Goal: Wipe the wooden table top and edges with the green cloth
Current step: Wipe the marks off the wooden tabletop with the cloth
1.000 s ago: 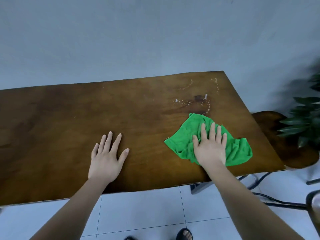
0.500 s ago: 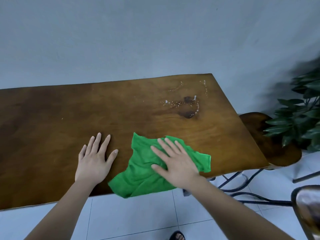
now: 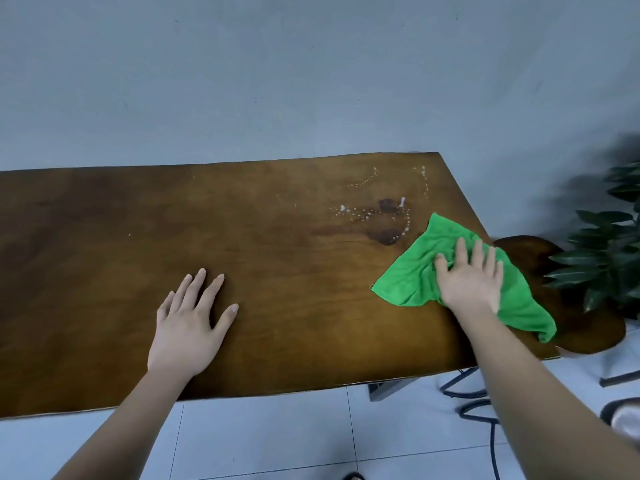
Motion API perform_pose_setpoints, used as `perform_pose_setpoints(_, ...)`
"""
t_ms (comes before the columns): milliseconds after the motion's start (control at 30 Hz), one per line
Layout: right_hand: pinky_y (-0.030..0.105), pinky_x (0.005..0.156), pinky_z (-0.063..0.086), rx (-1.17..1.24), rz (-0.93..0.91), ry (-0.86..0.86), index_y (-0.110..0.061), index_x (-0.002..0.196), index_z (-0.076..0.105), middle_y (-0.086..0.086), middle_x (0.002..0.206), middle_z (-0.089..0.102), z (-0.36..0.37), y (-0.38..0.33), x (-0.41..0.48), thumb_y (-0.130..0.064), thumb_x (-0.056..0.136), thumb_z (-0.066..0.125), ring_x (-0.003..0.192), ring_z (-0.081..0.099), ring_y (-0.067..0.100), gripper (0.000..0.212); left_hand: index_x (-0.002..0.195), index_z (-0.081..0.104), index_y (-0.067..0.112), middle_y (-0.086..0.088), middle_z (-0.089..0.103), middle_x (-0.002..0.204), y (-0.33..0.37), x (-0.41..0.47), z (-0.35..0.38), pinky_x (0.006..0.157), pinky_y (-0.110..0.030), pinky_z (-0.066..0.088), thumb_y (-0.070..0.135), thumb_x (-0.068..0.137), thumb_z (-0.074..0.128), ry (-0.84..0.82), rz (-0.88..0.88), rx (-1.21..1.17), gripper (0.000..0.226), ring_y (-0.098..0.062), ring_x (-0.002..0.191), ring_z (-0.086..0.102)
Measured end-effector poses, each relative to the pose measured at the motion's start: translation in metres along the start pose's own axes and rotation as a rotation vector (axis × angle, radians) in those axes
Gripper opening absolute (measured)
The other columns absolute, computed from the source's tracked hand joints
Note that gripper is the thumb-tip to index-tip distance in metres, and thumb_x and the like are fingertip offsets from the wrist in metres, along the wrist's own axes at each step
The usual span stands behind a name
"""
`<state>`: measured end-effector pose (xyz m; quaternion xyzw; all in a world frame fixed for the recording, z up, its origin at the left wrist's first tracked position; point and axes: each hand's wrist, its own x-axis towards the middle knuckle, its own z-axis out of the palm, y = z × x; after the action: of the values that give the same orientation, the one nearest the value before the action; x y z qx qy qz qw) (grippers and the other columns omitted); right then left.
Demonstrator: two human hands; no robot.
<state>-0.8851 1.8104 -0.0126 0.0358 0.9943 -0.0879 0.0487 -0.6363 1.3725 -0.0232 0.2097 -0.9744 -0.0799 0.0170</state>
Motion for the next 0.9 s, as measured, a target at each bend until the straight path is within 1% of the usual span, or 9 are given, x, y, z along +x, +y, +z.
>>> perform_pose_setpoints(133, 0.062, 0.138, 0.001, -0.096, -0.197, -0.078, -0.028, 0.178, -0.009, 0.013, 0.184, -0.015, 0.013, -0.089, -0.028, -0.07, 0.102, -0.008, 0.171, -0.012, 0.039, 0.087, 0.174, 0.017, 0.043, 0.008, 0.01, 0.184, 0.0, 0.001, 0.0, 0.137, -0.052, 0.007, 0.088, 0.1, 0.007, -0.009, -0.008, -0.001, 0.087, -0.019, 0.171, 0.001)
perform_pose_setpoints(233, 0.067, 0.136, -0.004, -0.133, -0.385, -0.116, -0.029, 0.175, -0.015, 0.017, 0.18, -0.023, 0.026, -0.16, -0.061, -0.072, 0.105, -0.009, 0.168, -0.019, 0.044, 0.083, 0.174, 0.017, 0.045, 0.009, 0.009, 0.184, 0.0, 0.002, 0.0, 0.137, -0.053, 0.007, 0.088, 0.1, 0.007, -0.009, -0.009, 0.002, 0.087, -0.019, 0.171, 0.001)
perform_pose_setpoints(300, 0.068, 0.135, -0.008, -0.141, -0.534, -0.142, -0.031, 0.175, -0.015, 0.017, 0.179, -0.024, 0.034, -0.198, -0.086, -0.075, 0.104, -0.009, 0.167, -0.023, 0.045, 0.083, 0.173, 0.019, 0.044, 0.009, 0.011, 0.184, 0.0, 0.001, 0.001, 0.137, -0.053, 0.009, 0.088, 0.1, 0.009, -0.002, -0.003, -0.007, 0.085, -0.018, 0.171, 0.001)
perform_pose_setpoints(400, 0.065, 0.135, -0.011, -0.145, -0.785, -0.208, -0.038, 0.177, -0.006, 0.01, 0.184, -0.018, 0.04, -0.23, -0.113, -0.08, 0.106, 0.001, 0.169, -0.023, 0.039, 0.083, 0.173, 0.018, 0.045, 0.01, 0.009, 0.184, -0.001, 0.002, 0.001, 0.137, -0.052, 0.008, 0.087, 0.101, 0.009, -0.009, -0.001, -0.001, 0.084, -0.016, 0.171, -0.001)
perform_pose_setpoints(533, 0.056, 0.138, -0.009, -0.186, -1.012, -0.22, -0.046, 0.175, -0.002, -0.002, 0.185, -0.014, 0.034, -0.215, -0.087, -0.089, 0.102, 0.001, 0.171, -0.017, 0.025, 0.085, 0.173, 0.016, 0.047, 0.011, 0.008, 0.184, -0.001, 0.004, 0.002, 0.137, -0.052, 0.008, 0.087, 0.101, 0.01, -0.011, -0.01, 0.009, 0.083, -0.016, 0.17, -0.001)
perform_pose_setpoints(600, 0.054, 0.139, -0.006, -0.172, -0.984, -0.211, -0.048, 0.175, -0.001, -0.006, 0.184, -0.015, 0.025, -0.19, -0.052, -0.091, 0.101, 0.0, 0.171, -0.015, 0.021, 0.085, 0.173, 0.016, 0.047, 0.011, 0.007, 0.184, -0.001, 0.003, 0.003, 0.137, -0.051, 0.008, 0.087, 0.101, 0.011, -0.016, -0.016, 0.009, 0.083, -0.015, 0.17, -0.001)
perform_pose_setpoints(700, 0.052, 0.14, 0.0, -0.125, -0.817, -0.17, -0.049, 0.176, 0.007, -0.009, 0.186, -0.009, 0.009, -0.143, 0.006, -0.093, 0.101, 0.006, 0.172, -0.01, 0.016, 0.087, 0.173, 0.013, 0.048, 0.013, 0.003, 0.184, -0.002, 0.004, 0.003, 0.137, -0.051, 0.005, 0.089, 0.1, 0.009, -0.038, -0.032, 0.001, 0.084, -0.015, 0.17, -0.003)
perform_pose_setpoints(833, 0.051, 0.14, 0.002, -0.11, -0.557, -0.11, -0.047, 0.176, 0.01, -0.008, 0.186, -0.002, -0.009, -0.083, 0.071, -0.096, 0.095, 0.002, 0.173, -0.001, 0.021, 0.095, 0.173, 0.012, 0.048, 0.014, 0.001, 0.184, -0.001, 0.004, 0.002, 0.137, -0.051, 0.004, 0.09, 0.098, 0.006, -0.037, -0.035, -0.008, 0.087, -0.015, 0.17, -0.004)
perform_pose_setpoints(900, 0.051, 0.14, 0.003, -0.083, -0.412, -0.08, -0.043, 0.177, 0.011, -0.005, 0.187, 0.0, -0.013, -0.066, 0.098, -0.094, 0.098, 0.004, 0.173, 0.0, 0.023, 0.094, 0.173, 0.012, 0.048, 0.014, 0.0, 0.184, 0.0, 0.005, 0.002, 0.137, -0.05, 0.003, 0.09, 0.097, 0.004, -0.041, -0.033, -0.002, 0.087, -0.014, 0.17, -0.005)
